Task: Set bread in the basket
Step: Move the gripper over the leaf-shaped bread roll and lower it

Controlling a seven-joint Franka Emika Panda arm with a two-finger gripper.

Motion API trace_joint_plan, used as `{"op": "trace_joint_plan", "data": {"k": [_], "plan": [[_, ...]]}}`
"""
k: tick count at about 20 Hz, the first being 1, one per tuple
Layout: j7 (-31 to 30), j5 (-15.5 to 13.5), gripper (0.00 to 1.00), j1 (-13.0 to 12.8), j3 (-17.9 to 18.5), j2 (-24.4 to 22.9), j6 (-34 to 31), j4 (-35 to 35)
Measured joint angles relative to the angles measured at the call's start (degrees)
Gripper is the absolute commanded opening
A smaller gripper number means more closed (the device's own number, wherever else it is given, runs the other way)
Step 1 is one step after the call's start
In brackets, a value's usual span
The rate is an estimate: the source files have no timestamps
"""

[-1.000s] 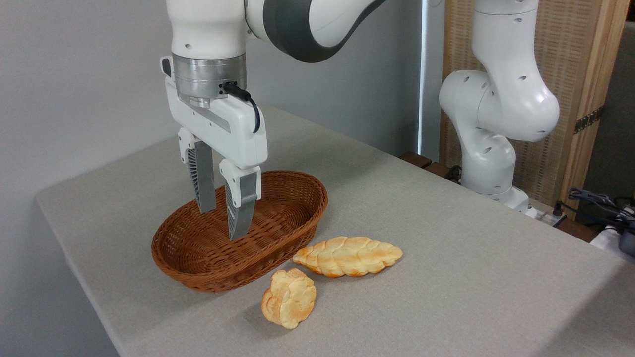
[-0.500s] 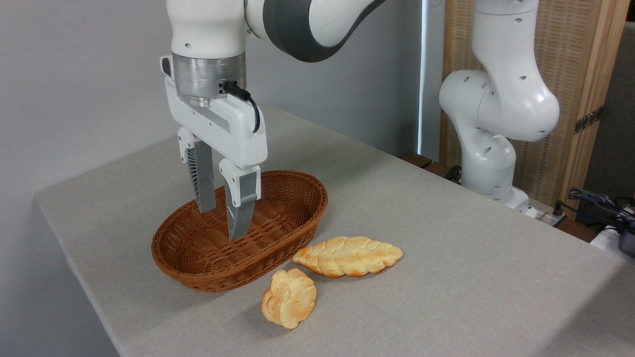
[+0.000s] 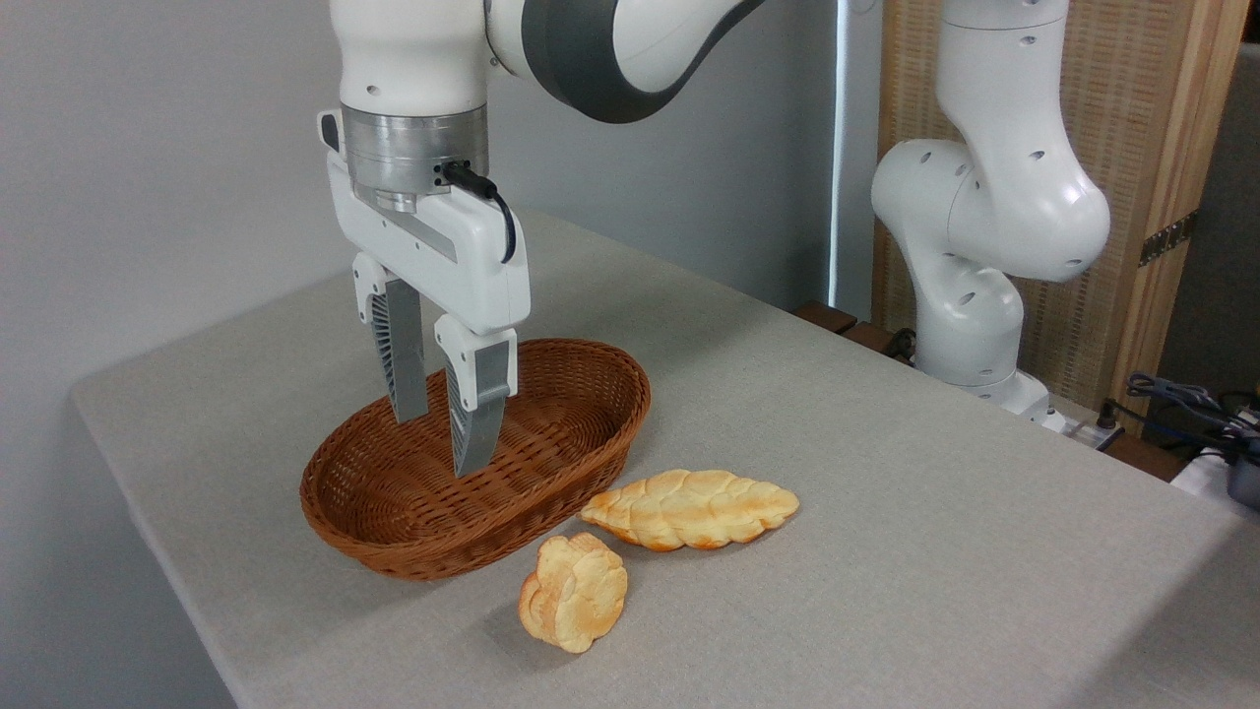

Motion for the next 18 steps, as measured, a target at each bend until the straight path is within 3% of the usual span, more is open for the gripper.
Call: {"op": "trace_joint_plan", "data": {"k": [6,10,18], "plan": [[0.4,0.0,1.0,0.0,0.1,-0.2,-0.9,0.0],[5.1,0.0,1.0,0.3,1.7,-2.7,-5.7,-1.3],[23.0,0.0,1.0,0.8,8.1,-9.3,-9.1,-11.0]]}}
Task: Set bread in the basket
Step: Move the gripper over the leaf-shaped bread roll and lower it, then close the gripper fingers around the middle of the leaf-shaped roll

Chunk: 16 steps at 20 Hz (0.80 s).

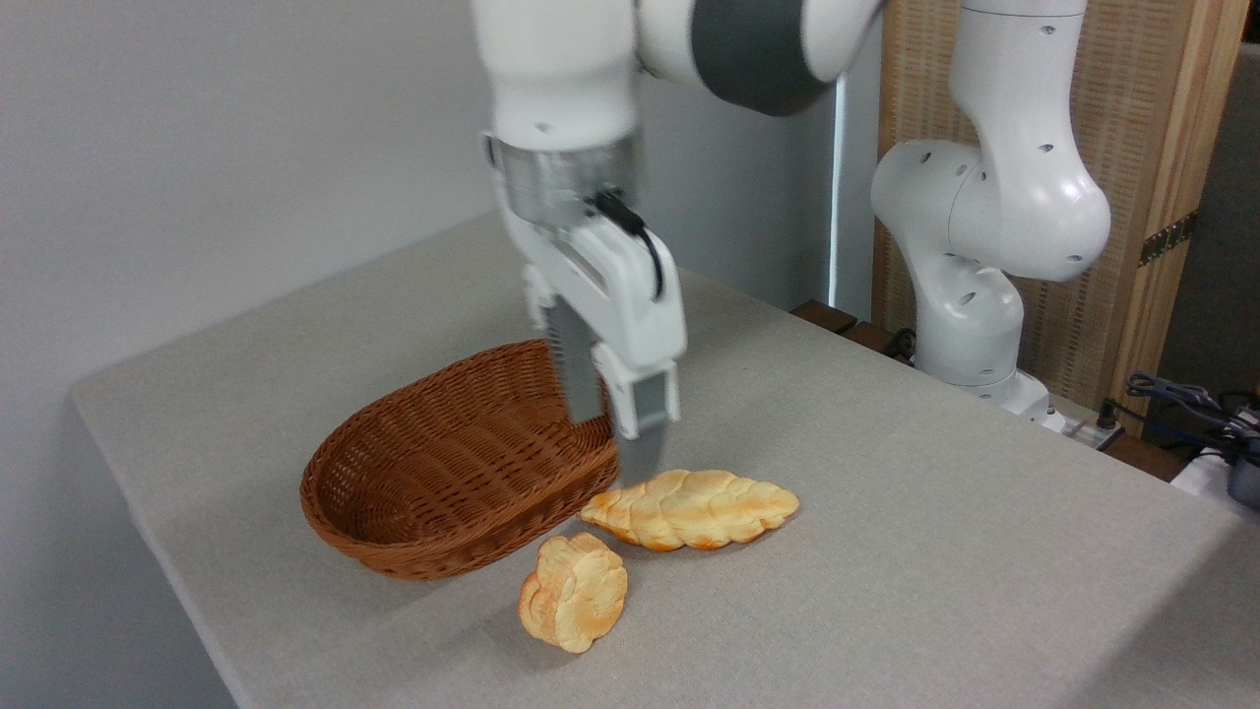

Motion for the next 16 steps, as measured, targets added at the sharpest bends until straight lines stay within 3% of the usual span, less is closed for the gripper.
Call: {"op": "trace_joint_plan", "data": {"k": [7,16], "plan": [[17.4,0.1,1.0,0.0,1.1,-0.7,-3.5,-5.7],[28.3,0.1,1.0,0.1,2.3,0.1,-3.5,-9.7]]}}
